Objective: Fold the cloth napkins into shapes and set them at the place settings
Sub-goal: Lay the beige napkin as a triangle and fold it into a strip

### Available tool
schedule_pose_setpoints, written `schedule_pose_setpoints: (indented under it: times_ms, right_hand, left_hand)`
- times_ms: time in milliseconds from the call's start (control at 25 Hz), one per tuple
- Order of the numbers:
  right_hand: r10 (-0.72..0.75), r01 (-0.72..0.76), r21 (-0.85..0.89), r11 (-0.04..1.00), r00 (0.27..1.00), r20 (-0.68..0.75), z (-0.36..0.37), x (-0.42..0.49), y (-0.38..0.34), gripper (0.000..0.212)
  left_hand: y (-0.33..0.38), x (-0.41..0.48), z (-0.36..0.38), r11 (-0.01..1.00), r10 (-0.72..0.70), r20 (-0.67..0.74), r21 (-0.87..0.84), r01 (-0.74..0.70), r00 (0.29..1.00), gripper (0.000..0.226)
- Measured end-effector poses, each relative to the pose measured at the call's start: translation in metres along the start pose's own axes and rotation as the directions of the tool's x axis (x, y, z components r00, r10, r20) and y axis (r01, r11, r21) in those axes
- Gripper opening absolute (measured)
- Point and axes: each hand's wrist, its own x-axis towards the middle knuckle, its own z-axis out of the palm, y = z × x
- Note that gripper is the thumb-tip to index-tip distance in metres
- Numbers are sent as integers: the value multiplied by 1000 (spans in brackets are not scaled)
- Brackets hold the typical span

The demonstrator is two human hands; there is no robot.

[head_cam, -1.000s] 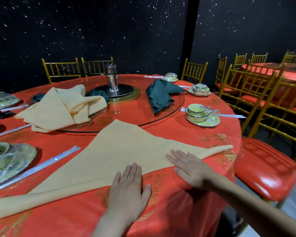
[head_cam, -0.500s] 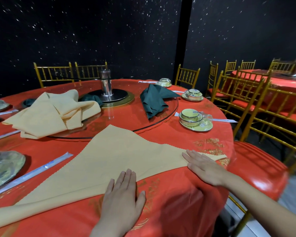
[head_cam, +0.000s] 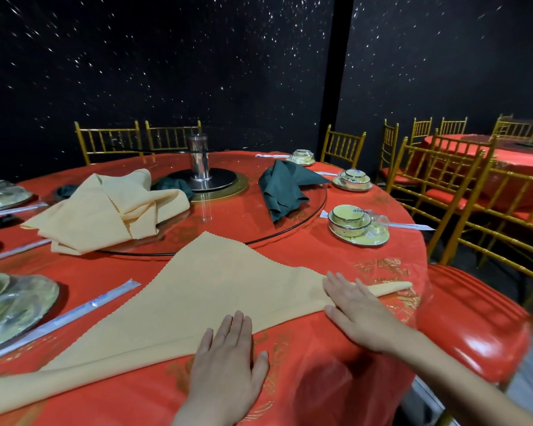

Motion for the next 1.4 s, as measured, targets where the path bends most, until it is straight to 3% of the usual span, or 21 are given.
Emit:
schedule_pose_setpoints:
  times_ms: [120,240,400,560,720,1000,1200,1400]
  right_hand:
    - [-242,242,45,969,970,-16,3,7,-63,92]
    - [-352,354,89,931,935,-41,7,17,-105,94]
    - [-340,336,132,933,940,10,20,22,-109,107]
    - [-330,327,96,940,944,25,23,21,-106,122]
    - [-331,328,66,942,943,35,24,24,-106,125]
    - [-347,346,26,938,937,38,28,25,-103,105]
    - [-354,353,15,935,935,25,29,25,-101,103]
    - [-357,357,25,934,934,-9,28,24,-99,104]
  left_hand:
    - [-1,1,1,1000,-6,-4,0,6,1000,67]
    - [-4,2,3,1000,18,-3,-6,-18,1000,82]
    - [-28,-8,-4,997,47,31,-58,-45,998,77]
    - [-69,-32,-16,997,16,65,77,-21,998,96]
    - [-111,-52,-29,996,-65,104,67,58,992,114]
    - [-153,-82,-35,986,-165,95,26,163,982,98]
    - [-181,-100,-39,972,-234,76,20,233,969,85]
    - [-193,-111,-46,935,-353,98,-12,356,931,93]
